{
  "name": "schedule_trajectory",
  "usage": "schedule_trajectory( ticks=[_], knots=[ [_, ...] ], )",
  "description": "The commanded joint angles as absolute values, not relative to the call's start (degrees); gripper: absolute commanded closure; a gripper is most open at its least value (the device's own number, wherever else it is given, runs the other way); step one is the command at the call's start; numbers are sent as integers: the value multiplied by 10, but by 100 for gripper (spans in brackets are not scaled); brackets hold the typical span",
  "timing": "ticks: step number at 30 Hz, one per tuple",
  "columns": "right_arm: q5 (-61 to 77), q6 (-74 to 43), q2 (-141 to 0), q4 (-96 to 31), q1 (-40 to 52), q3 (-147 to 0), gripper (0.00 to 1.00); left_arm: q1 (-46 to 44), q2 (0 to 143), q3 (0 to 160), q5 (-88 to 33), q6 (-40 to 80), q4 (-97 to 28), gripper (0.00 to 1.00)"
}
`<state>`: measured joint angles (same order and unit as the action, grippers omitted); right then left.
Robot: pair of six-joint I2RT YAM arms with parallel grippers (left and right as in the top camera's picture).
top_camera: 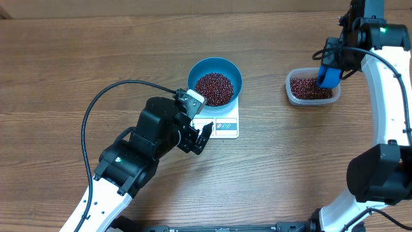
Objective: Scoop item into bowl and weigh 150g on scale
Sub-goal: 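Lower the scoop into the red beans in the tub and scoop, then lift the filled scoop out of the tub and carry it over the bowl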
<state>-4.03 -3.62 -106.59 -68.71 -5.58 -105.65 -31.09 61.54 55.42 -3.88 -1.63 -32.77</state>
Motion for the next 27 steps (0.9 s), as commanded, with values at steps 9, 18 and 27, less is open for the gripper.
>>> schedule_trajectory(
  ticks=[9, 18, 27],
  knots=[
    [11, -30, -1067, -678, -57, -1075, 96, -310, 618, 551, -39, -13, -327, 0],
    [119, -29, -1067, -677, -57, -1100, 96, -310, 618, 551, -39, -13, -328, 0],
    [237, -29, -1067, -710, -41, -1194, 96, -310, 618, 551, -39, -13, -327, 0]
  ],
)
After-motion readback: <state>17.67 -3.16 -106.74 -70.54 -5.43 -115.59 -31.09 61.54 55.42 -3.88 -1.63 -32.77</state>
